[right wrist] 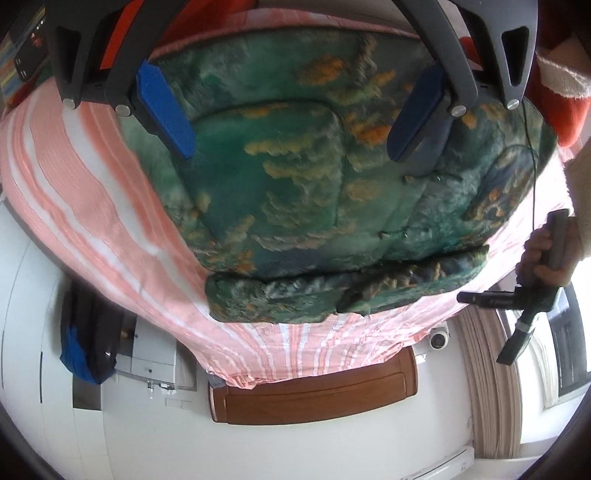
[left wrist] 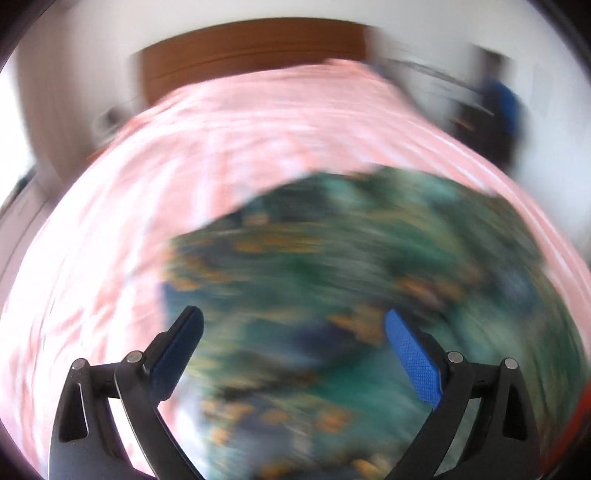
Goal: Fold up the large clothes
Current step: 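Grasp the spread sleeve with the left tool and fold it across the jacket front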
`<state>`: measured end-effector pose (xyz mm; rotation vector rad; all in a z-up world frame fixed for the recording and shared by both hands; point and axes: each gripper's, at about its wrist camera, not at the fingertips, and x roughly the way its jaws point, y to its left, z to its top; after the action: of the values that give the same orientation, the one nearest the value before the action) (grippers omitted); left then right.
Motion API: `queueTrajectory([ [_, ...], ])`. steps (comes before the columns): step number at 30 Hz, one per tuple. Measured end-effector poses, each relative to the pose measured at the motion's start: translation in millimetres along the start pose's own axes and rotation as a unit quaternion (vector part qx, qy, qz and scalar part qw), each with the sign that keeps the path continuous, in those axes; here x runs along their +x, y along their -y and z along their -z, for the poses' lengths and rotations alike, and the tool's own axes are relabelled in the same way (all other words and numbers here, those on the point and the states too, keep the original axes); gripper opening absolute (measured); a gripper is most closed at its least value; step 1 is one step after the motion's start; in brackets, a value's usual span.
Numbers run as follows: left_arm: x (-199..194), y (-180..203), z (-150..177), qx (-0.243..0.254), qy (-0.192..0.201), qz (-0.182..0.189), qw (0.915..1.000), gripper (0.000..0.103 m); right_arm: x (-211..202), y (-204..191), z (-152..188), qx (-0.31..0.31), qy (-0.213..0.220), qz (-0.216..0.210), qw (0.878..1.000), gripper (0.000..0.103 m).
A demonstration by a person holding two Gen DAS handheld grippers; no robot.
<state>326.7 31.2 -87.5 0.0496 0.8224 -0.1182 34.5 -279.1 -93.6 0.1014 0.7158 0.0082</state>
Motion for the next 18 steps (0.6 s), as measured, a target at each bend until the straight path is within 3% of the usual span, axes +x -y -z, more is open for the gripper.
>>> queueTrajectory([
  [1,15,-15,0,-0.028,-0.011,-0.019,0.9994,0.099,1,-5,-3,-0.003,0.002,-0.004,1.000,0.102],
  [3,64,-40,12,-0.071,-0.072,-0.058,0.9932,0.099,2,-13,-5,-0.008,-0.001,-0.015,1.000,0.102],
  [5,99,-53,28,-0.091,-0.124,-0.053,0.9867,0.100,4,-19,-3,-0.008,-0.010,-0.022,1.000,0.102],
  [6,99,-57,31,-0.108,-0.118,-0.040,0.9863,0.100,4,-20,-2,-0.007,-0.017,-0.024,1.000,0.102],
  [9,66,-54,30,-0.123,-0.081,-0.034,0.9885,0.099,1,-18,1,-0.005,-0.025,-0.017,1.000,0.102],
  [13,-9,-26,41,-0.055,-0.022,-0.043,0.9973,0.100,2,-8,1,0.001,-0.027,0.003,1.000,0.102],
  [18,-60,1,75,0.018,-0.027,-0.104,0.9941,0.101,8,-7,-6,0.023,-0.027,0.005,0.999,0.102],
])
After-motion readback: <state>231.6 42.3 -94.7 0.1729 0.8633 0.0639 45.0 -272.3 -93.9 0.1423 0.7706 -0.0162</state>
